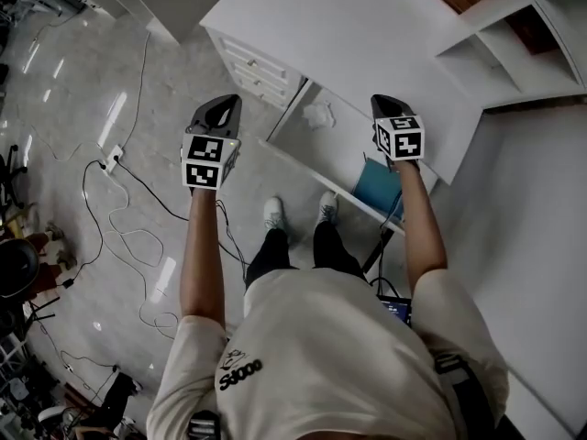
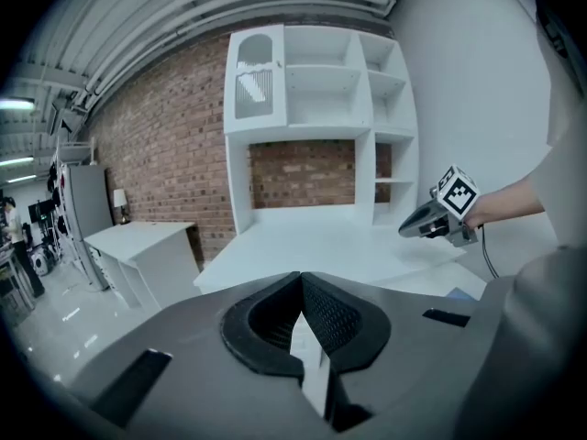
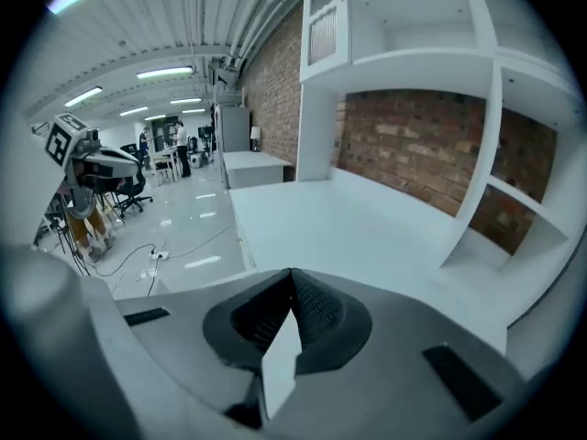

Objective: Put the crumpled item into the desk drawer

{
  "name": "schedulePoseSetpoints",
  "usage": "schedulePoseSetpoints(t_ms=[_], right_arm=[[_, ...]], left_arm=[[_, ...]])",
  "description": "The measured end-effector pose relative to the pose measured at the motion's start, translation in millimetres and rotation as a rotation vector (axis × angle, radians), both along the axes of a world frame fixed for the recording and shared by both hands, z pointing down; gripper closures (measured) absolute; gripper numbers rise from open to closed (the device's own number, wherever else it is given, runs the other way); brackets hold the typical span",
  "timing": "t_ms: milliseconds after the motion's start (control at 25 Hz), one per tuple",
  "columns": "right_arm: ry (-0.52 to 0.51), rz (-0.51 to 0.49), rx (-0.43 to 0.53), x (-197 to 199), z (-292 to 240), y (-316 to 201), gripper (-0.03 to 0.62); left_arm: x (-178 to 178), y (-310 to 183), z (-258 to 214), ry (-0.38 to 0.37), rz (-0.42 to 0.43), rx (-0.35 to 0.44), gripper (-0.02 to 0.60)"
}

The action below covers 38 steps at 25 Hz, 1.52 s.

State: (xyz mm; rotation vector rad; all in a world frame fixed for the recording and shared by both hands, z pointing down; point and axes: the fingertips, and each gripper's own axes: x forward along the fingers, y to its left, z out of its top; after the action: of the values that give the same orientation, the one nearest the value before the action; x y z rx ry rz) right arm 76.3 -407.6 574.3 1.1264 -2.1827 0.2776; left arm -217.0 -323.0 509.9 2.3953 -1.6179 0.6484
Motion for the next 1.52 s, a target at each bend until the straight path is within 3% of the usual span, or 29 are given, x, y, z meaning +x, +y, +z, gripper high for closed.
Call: schedulePoseSetpoints(t_ms=[400, 840, 1200, 1520], right_arm=[[-0.041, -0.013, 0.234, 28, -136, 19, 0.588], [-0.046, -0.064, 0.459, 42, -249, 45, 0.588], [-0.064, -0.11, 0.588, 43, -311, 59, 0.588], [-0.071, -0.152, 0.642, 39, -337, 69, 0.588]], left_arm=[[34, -19, -88, -0.013, 0.044, 0.158, 0.563], [74, -20, -185, -0.047, 0.107, 0.326, 0.563], [104, -9, -250, -0.067, 0.153, 0.461, 0.563], [116, 2, -276, -0.051, 0.163, 0.521, 0.563]])
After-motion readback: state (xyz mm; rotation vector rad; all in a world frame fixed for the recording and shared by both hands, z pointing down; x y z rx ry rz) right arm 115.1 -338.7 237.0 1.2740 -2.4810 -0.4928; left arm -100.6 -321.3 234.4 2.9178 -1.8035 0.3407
